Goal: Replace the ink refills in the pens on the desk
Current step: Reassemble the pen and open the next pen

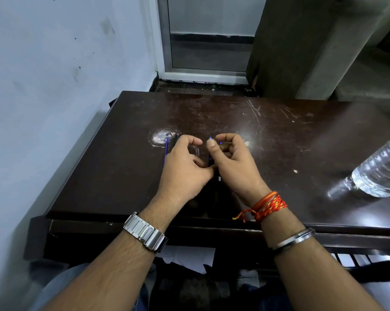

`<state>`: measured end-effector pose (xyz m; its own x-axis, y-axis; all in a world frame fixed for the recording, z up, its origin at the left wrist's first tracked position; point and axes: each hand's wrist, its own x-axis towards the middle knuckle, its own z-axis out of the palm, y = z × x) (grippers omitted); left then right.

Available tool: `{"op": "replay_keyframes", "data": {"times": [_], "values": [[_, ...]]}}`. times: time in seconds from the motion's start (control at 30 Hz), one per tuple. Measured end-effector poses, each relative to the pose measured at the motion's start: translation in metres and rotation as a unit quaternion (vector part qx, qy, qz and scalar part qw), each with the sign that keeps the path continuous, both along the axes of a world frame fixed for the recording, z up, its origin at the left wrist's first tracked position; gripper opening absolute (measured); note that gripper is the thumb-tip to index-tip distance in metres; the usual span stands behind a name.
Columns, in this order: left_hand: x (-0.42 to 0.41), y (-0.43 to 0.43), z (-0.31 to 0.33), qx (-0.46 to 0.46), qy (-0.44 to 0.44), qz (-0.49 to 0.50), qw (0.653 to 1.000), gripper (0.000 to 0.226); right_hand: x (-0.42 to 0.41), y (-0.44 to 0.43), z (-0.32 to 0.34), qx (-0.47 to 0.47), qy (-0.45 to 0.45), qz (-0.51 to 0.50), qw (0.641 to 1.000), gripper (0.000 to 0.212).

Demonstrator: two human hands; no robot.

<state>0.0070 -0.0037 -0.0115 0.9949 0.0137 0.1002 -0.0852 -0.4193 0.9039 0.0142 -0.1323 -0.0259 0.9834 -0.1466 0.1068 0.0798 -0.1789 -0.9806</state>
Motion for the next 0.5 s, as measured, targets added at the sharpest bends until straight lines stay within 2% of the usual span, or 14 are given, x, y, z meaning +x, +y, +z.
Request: {"op": "replay_keyframes", "data": {"times": [0.2, 0.27, 0.43, 0.5], "values": [[0.0005, 0.0011, -0.0024, 0.001, 0.004, -0.007, 1.0, 0.052, 0.0017, -0.0014, 0.0007, 0.018, 0.013, -0.012, 1.0, 0.007], [0.0006, 0.0012, -0.0022, -0.002, 0.003, -0.007, 1.0, 0.051, 0.0009, -0.001, 0.001, 0.003, 0.014, -0.006, 1.0, 0.013], [-0.0004, 0.0005, -0.0013, -0.002, 0.011, -0.008, 1.0, 0.05, 0.0008, -0.0008, 0.0002, 0.014, 0.018, -0.004, 1.0, 0.007], [-0.0004, 0.0011, -0.0009, -0.001, 0.008, -0.007, 1.0, 0.05, 0.0005, -0.0003, 0.0002, 0.0, 0.019, -0.004, 1.0, 0.013]]}}
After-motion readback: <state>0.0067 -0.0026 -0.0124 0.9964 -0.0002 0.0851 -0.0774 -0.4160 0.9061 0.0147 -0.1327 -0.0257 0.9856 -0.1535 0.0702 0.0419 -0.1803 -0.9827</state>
